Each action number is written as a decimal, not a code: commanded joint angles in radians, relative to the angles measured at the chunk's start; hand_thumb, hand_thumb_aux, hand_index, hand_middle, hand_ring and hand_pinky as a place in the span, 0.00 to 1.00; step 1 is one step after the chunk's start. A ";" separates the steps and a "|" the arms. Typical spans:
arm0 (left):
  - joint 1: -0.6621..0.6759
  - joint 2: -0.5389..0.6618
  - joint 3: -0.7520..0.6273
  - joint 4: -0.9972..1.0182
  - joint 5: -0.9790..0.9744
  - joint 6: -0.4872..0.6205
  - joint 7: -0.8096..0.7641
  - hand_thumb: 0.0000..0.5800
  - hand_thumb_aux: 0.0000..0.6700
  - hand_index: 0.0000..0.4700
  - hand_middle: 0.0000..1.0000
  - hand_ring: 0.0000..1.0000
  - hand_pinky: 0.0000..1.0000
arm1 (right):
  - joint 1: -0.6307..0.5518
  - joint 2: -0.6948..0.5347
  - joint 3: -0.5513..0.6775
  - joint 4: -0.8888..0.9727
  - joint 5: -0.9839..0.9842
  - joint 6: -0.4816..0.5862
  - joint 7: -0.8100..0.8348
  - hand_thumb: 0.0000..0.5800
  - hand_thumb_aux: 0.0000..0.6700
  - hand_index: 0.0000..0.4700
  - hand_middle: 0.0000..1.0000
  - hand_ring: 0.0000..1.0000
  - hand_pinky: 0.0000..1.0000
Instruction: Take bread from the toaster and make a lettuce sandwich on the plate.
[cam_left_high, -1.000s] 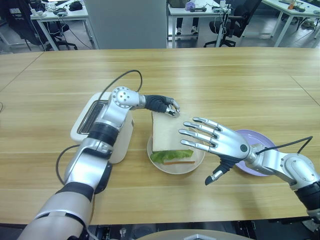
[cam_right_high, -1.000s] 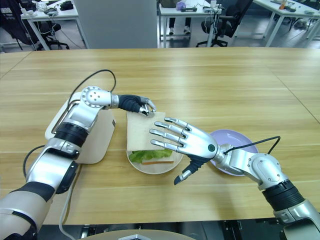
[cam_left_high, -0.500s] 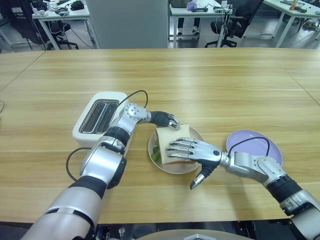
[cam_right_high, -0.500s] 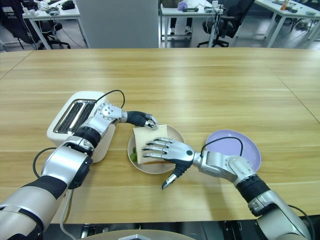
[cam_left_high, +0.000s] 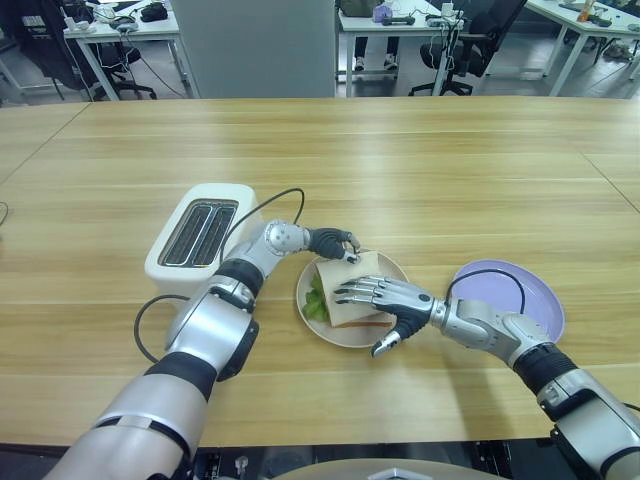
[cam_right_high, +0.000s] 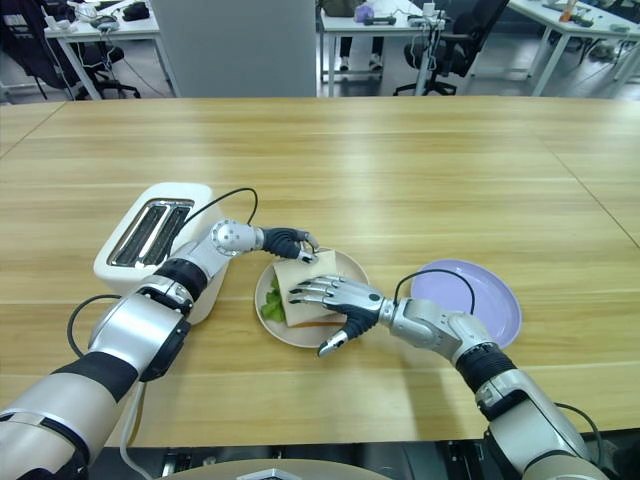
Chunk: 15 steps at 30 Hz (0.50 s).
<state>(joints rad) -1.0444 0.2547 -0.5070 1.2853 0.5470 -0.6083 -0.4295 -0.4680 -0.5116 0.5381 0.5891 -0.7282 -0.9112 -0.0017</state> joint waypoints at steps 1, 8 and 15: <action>-0.073 0.031 -0.186 -0.035 0.271 -0.021 0.420 0.00 0.00 0.00 0.00 0.00 0.00 | 0.013 0.009 -0.001 0.065 0.050 0.034 0.076 0.00 0.00 0.00 0.00 0.00 0.00; -0.206 0.103 -0.388 -0.092 0.563 0.103 1.008 0.00 0.00 0.00 0.00 0.00 0.00 | 0.022 0.029 -0.072 0.027 0.168 0.063 0.102 0.00 0.00 0.00 0.00 0.00 0.00; 0.003 0.257 -0.083 -0.317 0.036 -0.181 0.586 0.00 0.00 0.00 0.00 0.00 0.00 | 0.100 -0.012 -0.205 -0.176 0.541 0.109 0.260 0.00 0.00 0.00 0.00 0.00 0.00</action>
<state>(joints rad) -1.1332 0.4859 -0.6617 1.0493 0.7892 -0.7089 0.3589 -0.3979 -0.5082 0.3563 0.4875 -0.3301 -0.8397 0.1678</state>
